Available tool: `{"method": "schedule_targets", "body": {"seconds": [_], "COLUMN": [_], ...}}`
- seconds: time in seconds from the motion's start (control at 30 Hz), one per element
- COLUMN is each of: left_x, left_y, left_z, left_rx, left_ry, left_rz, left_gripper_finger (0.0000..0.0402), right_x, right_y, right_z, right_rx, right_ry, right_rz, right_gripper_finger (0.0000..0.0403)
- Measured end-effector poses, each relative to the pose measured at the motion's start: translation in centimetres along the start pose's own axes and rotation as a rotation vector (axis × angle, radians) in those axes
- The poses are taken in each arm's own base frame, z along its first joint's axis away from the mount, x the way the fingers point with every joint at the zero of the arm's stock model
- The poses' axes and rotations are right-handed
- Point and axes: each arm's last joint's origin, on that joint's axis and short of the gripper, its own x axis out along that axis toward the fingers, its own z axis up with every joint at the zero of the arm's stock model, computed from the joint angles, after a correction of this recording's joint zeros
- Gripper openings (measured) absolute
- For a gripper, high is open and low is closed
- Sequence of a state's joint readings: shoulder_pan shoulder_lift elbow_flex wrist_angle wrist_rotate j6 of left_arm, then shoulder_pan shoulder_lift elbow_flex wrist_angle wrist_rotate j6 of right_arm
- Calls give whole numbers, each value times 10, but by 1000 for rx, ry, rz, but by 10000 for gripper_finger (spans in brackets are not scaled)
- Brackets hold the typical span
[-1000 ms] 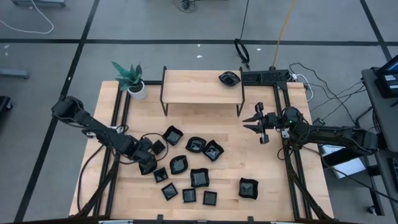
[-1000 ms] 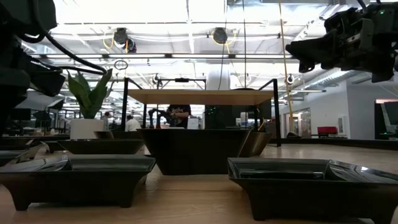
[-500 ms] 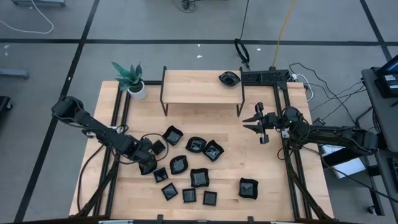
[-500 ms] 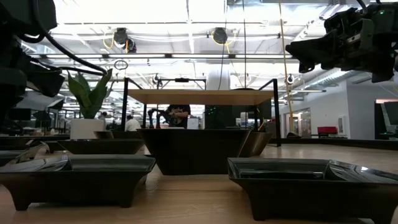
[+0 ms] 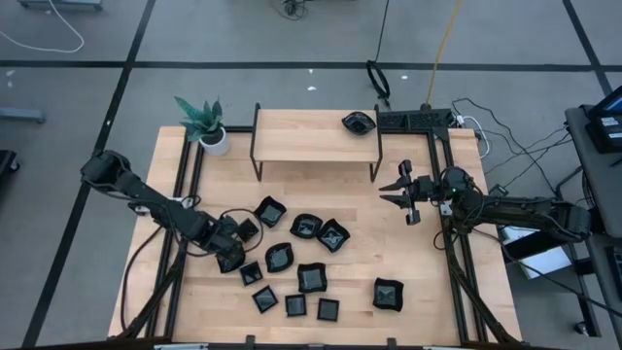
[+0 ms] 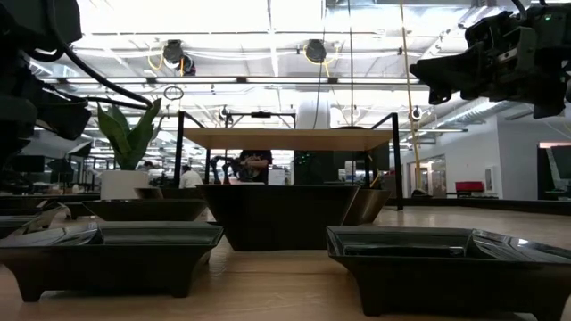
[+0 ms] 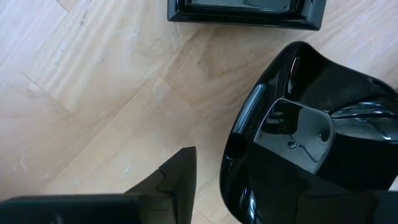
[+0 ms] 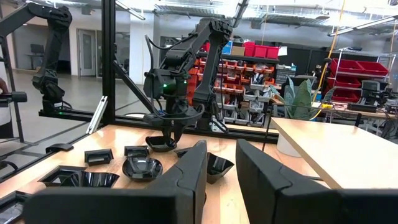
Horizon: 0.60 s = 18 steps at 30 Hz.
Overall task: Pick & Place Mini shaped plates
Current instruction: Stack the black leaf-shaped plate on top of the other black leaf-shaped plates on the shelf
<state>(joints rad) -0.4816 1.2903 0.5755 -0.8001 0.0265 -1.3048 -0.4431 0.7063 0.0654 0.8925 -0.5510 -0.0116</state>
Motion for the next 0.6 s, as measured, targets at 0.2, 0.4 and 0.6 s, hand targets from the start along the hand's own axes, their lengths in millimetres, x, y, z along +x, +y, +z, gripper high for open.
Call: {"method": "schedule_targets", "body": {"seconds": [0.2, 0.4, 0.6], "left_x": [0, 0, 0], "left_y": [0, 0, 0], "left_z": [0, 0, 0], "left_rx": [-7, -18, -80], "left_ry": [0, 0, 1], "left_rz": [0, 0, -1], "left_gripper_finger": [140, 140, 140], "right_x": [0, 0, 0], "right_y": [0, 0, 0], "right_z": [0, 0, 0], "right_rx": [0, 0, 0], "right_ry": [0, 0, 0], "right_rz": [0, 0, 0], "right_gripper_finger": [73, 73, 73]}}
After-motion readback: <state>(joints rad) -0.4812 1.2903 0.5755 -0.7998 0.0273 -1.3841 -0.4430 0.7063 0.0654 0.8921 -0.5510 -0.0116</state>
